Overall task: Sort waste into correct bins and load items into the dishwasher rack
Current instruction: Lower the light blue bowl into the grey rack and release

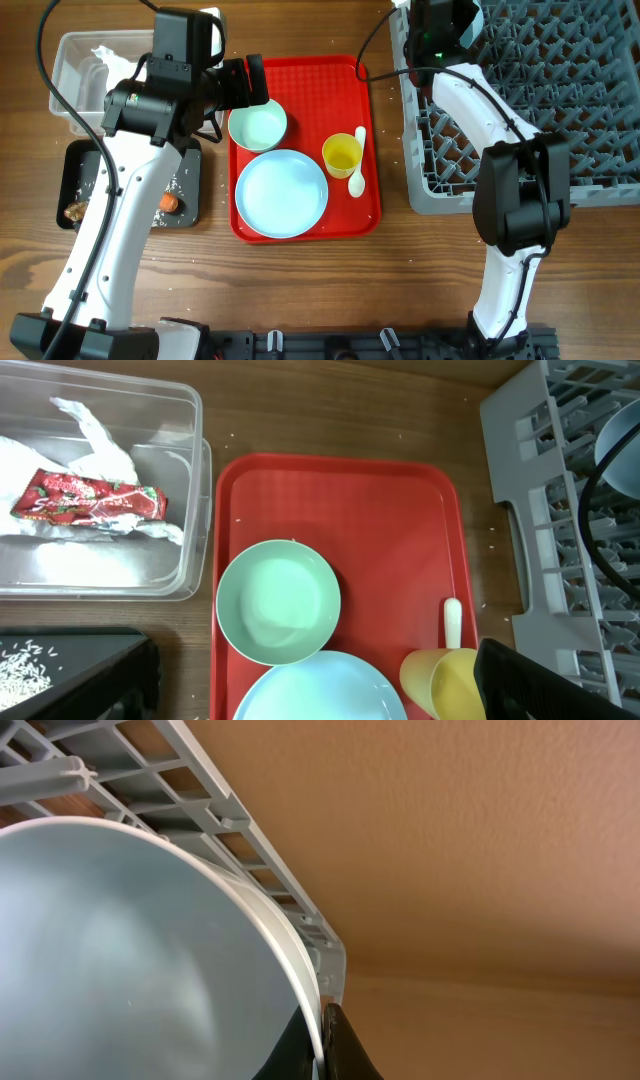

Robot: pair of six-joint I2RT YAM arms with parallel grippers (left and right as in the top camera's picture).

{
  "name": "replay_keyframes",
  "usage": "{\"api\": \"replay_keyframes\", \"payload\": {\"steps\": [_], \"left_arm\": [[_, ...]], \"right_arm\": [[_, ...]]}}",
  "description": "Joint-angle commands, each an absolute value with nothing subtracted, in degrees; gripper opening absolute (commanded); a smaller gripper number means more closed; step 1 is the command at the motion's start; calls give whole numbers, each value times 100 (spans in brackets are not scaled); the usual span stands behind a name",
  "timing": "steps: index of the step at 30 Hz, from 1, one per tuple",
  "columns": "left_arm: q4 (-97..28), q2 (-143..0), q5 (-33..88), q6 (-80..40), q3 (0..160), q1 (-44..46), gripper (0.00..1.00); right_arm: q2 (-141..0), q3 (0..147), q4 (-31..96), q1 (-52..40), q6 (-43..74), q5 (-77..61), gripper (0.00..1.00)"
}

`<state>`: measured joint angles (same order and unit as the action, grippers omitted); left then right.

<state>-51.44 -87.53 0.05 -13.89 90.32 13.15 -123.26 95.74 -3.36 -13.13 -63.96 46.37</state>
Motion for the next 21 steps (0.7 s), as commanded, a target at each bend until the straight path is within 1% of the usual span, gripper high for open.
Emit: {"api": "replay_keyframes", "payload": {"steps": [1,3,10,14,15,16,17,18,19,20,21], "left_arm": [[-5133,-8792,36,-1417,9032,1299,100],[-5133,-8792,36,-1417,9032,1299,100],[-5133,-8792,36,-1417,9032,1299,100],[-5133,-8792,36,-1417,9032,1299,100],[-5133,-8792,36,-1420,9032,1299,100],[-5133,-8792,36,-1417,9032,1299,100],[-5133,-8792,36,-1417,9032,1299,100],[-5133,-8792,36,-1417,9032,1299,100],[-5133,-8792,36,-1417,9032,1299,100],[-5133,-8792,36,-1417,9032,1299,100],[-5133,-8792,36,-1420,9032,1299,100]], "right_arm": [[-12438,9598,-311,-1232,-6329,4558,4],[-12442,9598,-305,-1164,-6106,4340,4],[-12606,9598,-283,-1120,-6086,4235,4],[-12613,9596,32,-1323,-6088,4228,4],[-12613,9596,78,-1389,-6088,4206,8],[-12613,9596,123,-1466,-6088,4189,22],[-12613,9596,137,-1566,-6086,4193,25],[-12613,9598,137,-1682,-6090,4193,31],[-12613,9596,137,-1776,-6090,4193,44],[-12613,9598,139,-1876,-6093,4193,51],[-12613,9596,139,-1951,-6090,4195,64]]}}
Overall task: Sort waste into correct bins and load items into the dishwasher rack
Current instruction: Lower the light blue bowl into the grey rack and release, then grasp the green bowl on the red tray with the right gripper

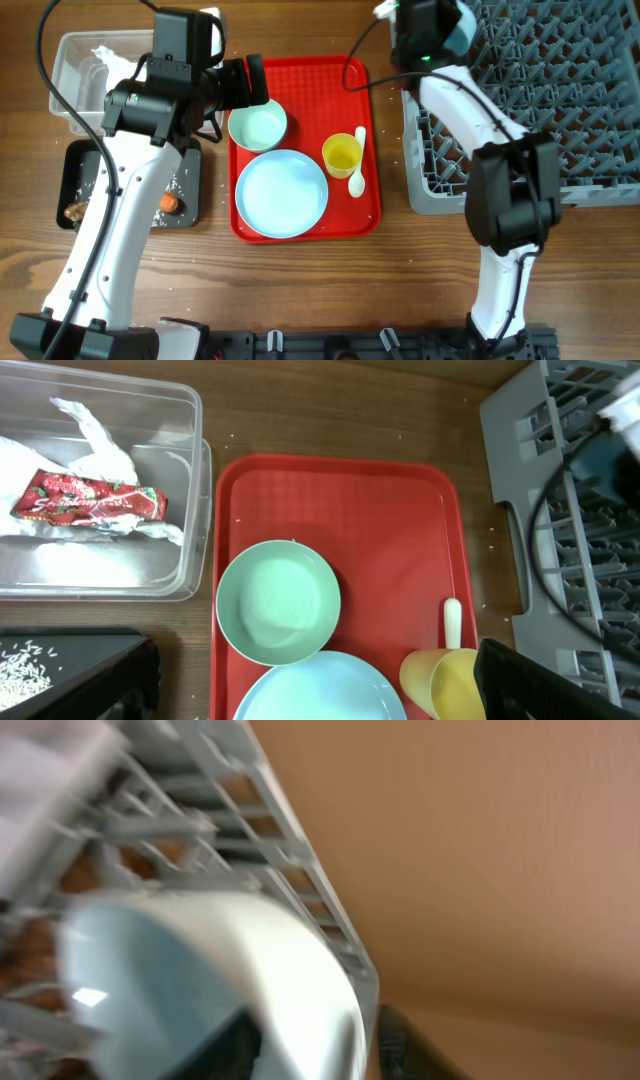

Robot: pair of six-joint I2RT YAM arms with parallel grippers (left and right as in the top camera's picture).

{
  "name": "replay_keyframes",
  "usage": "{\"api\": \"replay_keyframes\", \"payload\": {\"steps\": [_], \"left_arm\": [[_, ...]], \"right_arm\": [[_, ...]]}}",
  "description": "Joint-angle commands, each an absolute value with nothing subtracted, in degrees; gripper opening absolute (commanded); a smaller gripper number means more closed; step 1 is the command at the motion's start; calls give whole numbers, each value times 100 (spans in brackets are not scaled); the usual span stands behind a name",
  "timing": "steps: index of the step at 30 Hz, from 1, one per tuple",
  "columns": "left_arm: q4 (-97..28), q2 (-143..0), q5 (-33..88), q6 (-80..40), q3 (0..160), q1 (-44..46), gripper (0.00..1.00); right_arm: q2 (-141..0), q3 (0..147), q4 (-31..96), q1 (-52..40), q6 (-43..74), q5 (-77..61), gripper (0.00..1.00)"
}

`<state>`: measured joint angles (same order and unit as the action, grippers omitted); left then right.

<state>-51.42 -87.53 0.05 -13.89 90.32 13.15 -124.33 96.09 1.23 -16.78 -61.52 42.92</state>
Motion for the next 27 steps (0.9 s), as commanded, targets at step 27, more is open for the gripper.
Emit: {"api": "replay_keyframes", "payload": {"steps": [27], "left_arm": [[-5225,-8772,121,-2443,9035,738,100]], "right_arm": [[-10460,9601,3719,-2248,-49,207,100]]}}
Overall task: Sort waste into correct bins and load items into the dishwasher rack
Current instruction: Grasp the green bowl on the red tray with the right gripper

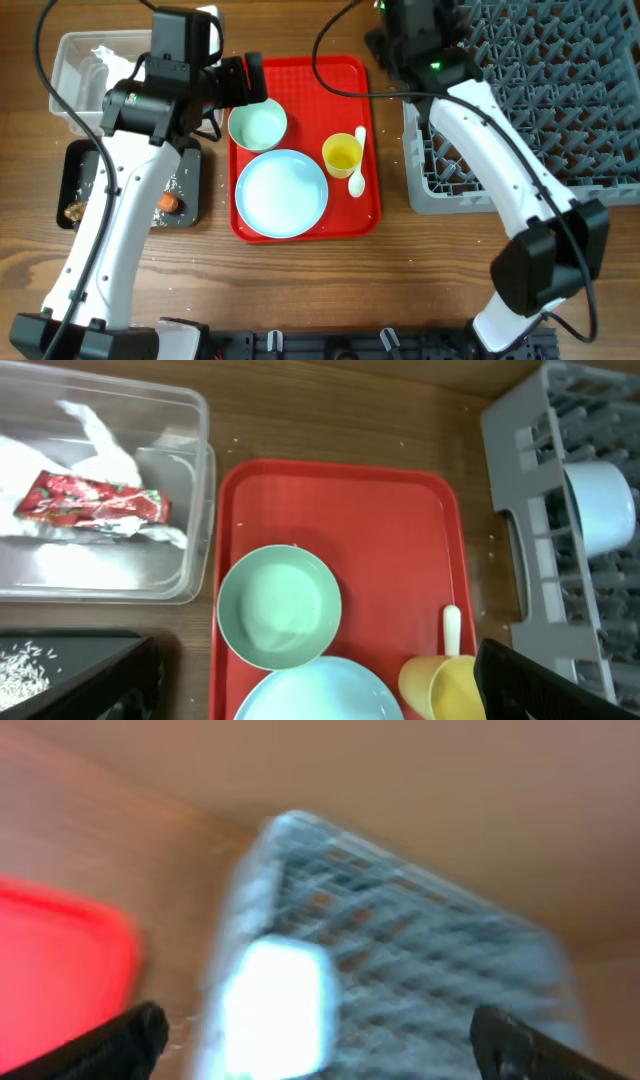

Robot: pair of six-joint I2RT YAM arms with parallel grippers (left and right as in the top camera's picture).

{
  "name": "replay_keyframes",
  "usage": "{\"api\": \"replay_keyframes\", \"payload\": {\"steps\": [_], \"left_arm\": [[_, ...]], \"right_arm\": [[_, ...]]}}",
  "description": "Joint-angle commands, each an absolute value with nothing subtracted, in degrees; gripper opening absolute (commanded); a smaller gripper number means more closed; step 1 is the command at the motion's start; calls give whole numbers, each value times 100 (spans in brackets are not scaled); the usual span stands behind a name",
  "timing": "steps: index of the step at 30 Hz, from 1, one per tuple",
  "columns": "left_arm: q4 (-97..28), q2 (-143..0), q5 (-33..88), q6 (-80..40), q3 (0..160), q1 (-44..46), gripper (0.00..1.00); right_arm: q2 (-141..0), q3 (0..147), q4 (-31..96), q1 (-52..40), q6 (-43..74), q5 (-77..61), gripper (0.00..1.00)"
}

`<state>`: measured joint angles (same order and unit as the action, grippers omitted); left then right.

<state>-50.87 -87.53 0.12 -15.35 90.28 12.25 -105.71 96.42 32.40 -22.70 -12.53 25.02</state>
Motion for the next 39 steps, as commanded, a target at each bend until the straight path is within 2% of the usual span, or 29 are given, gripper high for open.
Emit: {"api": "replay_keyframes", "payload": {"steps": [1,3,5,8,10,13,16,22,24,26,28,30,32,33,39], "left_arm": [[-5352,-8772,401,-2703,9035,416,100],[-5640,-8774,1046,-2899,9035,-292,100],[-6101,-8774,1935,-2923,9035,-1411,100],[-6386,-8774,2128,-2891,9035,-2331,100],[-6460,-8774,2123,-2565,9035,-2692,100],[-6455,-8774,2097,-2421,9035,-2657,100],[-6455,-8774,2023,-2421,9035,-2512,100],[-6451,-8774,963,-2421,9035,-1868,100],[-6416,-8777,685,-2421,9032,-1616,100],[-6372,-8777,513,-2421,9032,-1426,100],[-6364,-8777,504,-2423,9032,-1321,100],[-6368,-8777,504,-2423,9032,-1243,100],[-6370,-8777,504,-2423,9032,-1221,100],[-6372,-8777,504,-2423,9032,-1221,100],[-6370,-8777,504,-2423,9032,-1221,100]], "right_arm": [[-10460,9601,3898,-2248,279,-75,100],[-10460,9598,4038,-2250,1083,-554,100],[-10462,9598,3887,-2327,1151,-1422,100],[-10565,9598,3640,-2563,1160,-1492,96],[-10862,9598,3452,-2794,1302,-1494,88],[-11290,9598,3319,-3033,1614,-1514,81],[-11924,9598,3083,-3369,1846,-1514,70],[-12637,9598,2864,-3540,2464,-1389,64],[-12792,9598,2803,-3540,2571,-1229,59],[-12855,9598,2757,-3540,2571,-1166,49],[-12897,9598,2676,-3540,2576,-1048,34],[-12958,9598,2604,-3540,2574,-1039,29],[-12967,9598,2617,-3540,2567,-1035,10],[-12962,9601,2598,-3538,2565,-1035,4],[-12331,9601,2491,-3238,2536,-1037,4]]}}
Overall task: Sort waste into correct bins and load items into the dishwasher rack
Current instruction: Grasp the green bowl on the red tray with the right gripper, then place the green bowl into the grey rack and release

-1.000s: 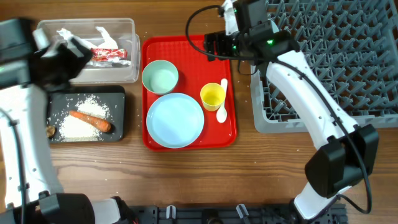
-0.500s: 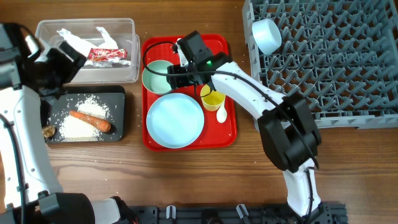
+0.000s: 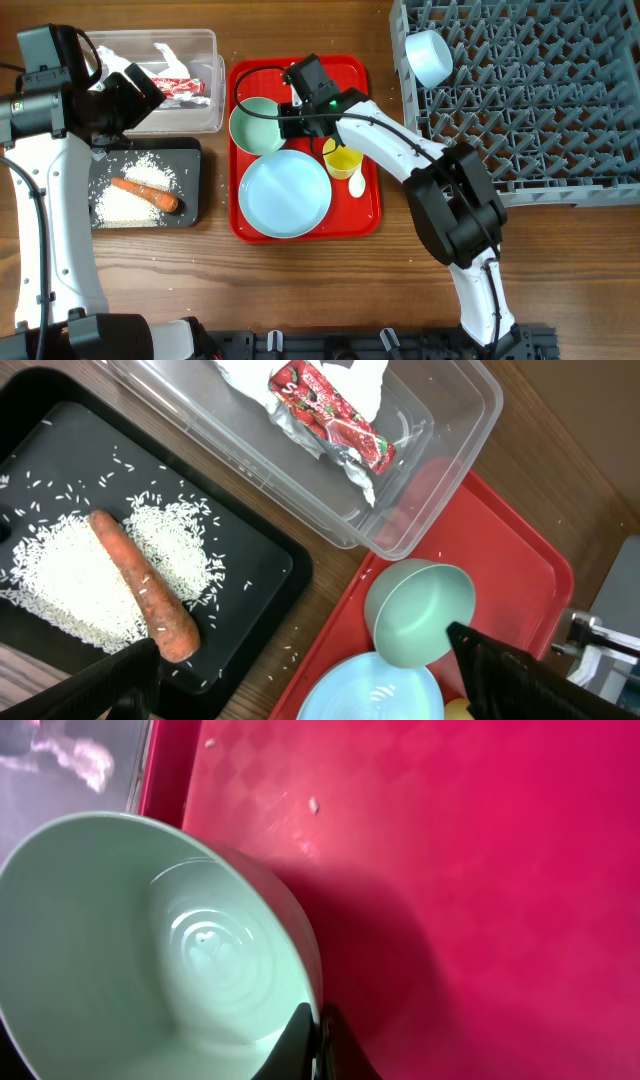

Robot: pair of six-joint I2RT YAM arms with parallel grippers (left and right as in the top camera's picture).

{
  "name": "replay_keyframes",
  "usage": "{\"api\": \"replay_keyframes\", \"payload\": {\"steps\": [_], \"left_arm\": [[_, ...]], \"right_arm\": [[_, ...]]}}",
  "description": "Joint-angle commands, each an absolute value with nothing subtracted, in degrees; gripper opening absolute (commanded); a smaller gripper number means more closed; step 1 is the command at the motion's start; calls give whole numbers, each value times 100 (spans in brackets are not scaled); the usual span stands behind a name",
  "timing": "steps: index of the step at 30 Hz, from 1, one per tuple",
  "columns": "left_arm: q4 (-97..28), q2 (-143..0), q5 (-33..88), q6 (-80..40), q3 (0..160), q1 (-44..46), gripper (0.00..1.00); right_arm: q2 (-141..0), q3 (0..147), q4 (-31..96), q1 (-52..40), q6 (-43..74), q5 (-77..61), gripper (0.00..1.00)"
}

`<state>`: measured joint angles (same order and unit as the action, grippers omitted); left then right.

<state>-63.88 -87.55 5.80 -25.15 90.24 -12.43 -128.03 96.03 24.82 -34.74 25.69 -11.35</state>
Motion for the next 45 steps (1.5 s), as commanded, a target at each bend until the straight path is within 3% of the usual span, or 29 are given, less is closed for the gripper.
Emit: {"api": "replay_keyframes", "payload": {"steps": [1,8,13,17,21,28,45], "left_arm": [[-6370,-8777,504,-2423,9032,-1221,100],[-6370,-8777,504,-2423,9032,-1221,100],[-6370,-8777,504,-2423,9032,-1221,100],[-6372,-8777,504,-2423,9032,-1221,100],[-6372,-8777,504,-2423,9032,-1221,100],[-6370,-8777,504,-2423,9032,-1221,100],[-6372,-8777,504,-2423,9032,-1221,100]], "right_arm": [[-12114,9601,2517,-3148,2488,-1037,4],[-9950,9601,3736,-2458,2091,-62,4],[-8562,9601,5660,-1966,1806,3120,4],[-8353,9601,7000,-1802,2095,5334,4],[-8661,9598,7295,-1791,1876,5356,4],[-10051,9594,7059,-1791,-156,5857,4],[-11264,9590,6198,-1876,-725,6530,4]]}}
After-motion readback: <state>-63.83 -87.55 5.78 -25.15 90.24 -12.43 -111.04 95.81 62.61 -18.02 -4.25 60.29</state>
